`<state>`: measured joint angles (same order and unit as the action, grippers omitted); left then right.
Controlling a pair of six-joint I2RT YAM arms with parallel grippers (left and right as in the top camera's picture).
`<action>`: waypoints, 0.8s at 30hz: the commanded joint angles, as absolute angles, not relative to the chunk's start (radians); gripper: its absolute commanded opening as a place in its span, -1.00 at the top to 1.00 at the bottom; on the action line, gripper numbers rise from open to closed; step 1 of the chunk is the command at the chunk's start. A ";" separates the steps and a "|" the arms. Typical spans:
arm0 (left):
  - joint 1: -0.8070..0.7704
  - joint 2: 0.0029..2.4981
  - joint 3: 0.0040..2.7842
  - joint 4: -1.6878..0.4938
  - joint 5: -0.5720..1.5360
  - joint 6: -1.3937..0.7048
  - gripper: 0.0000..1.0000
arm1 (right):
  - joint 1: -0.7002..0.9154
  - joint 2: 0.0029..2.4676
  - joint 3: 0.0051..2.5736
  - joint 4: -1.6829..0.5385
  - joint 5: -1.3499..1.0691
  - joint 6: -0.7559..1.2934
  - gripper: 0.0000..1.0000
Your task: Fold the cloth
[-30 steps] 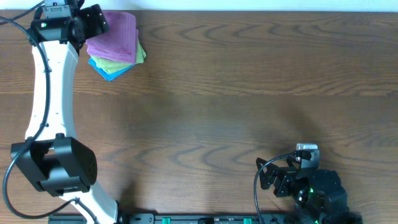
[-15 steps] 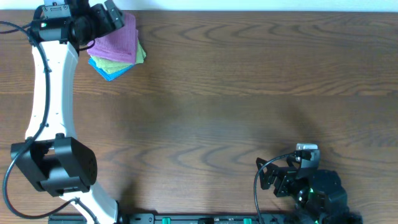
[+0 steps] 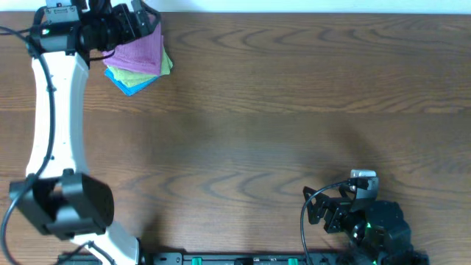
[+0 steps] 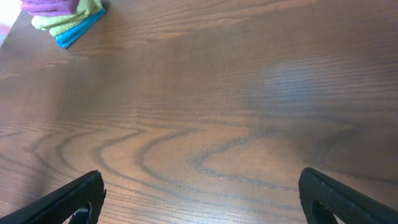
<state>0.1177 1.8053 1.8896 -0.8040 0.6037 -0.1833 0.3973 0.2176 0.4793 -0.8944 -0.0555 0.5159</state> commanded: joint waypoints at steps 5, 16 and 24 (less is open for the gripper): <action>0.126 1.602 1.888 -0.998 0.448 -0.025 -0.91 | 0.393 0.210 0.476 -0.895 -0.049 0.527 -0.99; 0.117 1.290 1.523 -0.911 0.330 0.031 -0.91 | 0.393 0.210 0.476 -0.895 -0.049 0.527 -0.99; 0.117 0.910 1.020 -0.743 0.267 0.084 -0.91 | 0.393 0.210 0.476 -0.895 -0.049 0.527 -0.99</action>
<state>0.1169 0.9844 1.1034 -0.7525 0.3054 0.0448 0.3973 0.2165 0.4770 -0.8974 -0.0555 0.5159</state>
